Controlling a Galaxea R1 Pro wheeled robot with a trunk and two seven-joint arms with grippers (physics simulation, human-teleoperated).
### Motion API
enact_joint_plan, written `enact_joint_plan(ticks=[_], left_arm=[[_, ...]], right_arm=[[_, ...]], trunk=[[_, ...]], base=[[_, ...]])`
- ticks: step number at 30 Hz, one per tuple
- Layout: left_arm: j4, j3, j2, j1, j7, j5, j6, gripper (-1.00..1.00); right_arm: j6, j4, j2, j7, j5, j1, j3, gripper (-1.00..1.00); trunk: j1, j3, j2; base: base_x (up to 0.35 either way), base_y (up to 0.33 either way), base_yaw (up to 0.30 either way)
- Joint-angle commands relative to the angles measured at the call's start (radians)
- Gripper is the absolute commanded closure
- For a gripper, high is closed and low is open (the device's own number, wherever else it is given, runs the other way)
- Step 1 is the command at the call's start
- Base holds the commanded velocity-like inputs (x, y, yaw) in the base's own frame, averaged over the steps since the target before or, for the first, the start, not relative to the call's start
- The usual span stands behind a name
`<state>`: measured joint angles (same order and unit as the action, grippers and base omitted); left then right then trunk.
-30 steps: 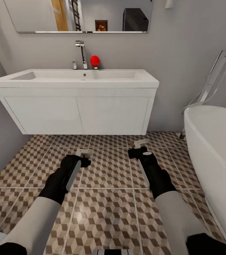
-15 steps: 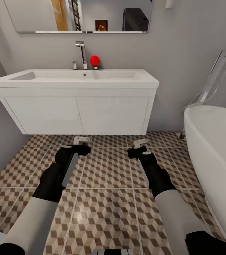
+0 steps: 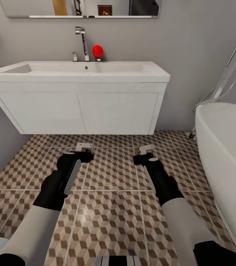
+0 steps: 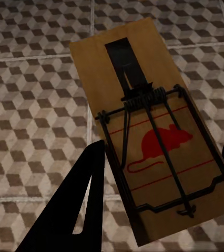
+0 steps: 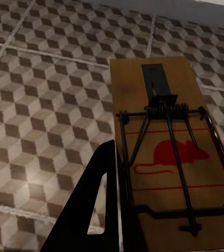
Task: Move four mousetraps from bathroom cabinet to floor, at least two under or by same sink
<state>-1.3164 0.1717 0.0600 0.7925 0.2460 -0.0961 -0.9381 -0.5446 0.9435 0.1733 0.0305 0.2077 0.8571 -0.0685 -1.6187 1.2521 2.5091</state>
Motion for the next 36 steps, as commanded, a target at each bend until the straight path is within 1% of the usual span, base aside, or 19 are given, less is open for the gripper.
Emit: enact_joint_plan(ticks=[1, 13, 25, 36], left_arm=[[-0.002, 0.001, 0.0, 0.001, 0.009, -0.009, -0.004, 1.0], [0.01, 0.002, -0.007, 0.001, 0.008, -0.01, -0.003, 1.0], [0.051, 0.002, -0.007, 0.001, 0.007, -0.01, 0.002, 1.0], [0.058, 0.002, -0.007, 0.001, 0.007, -0.01, 0.004, 1.0]], right_arm=[[-0.006, 0.001, 0.0, 0.003, 0.009, 0.0, -0.001, 1.0], [-0.006, 0.001, 0.0, 0.001, 0.009, 0.0, -0.002, 1.0], [-0.006, 0.001, 0.001, -0.003, 0.009, 0.0, -0.002, 1.0], [-0.006, 0.0, 0.001, -0.002, 0.009, 0.0, -0.004, 1.0]], trunk=[[0.0, 0.005, 0.001], [-0.006, 0.051, 0.003], [-0.011, 0.098, 0.006], [-0.016, 0.14, 0.009]], base=[[0.0, 0.0, 0.0], [0.0, 0.0, 0.0], [0.0, 0.0, 0.0], [0.0, 0.0, 0.0]])
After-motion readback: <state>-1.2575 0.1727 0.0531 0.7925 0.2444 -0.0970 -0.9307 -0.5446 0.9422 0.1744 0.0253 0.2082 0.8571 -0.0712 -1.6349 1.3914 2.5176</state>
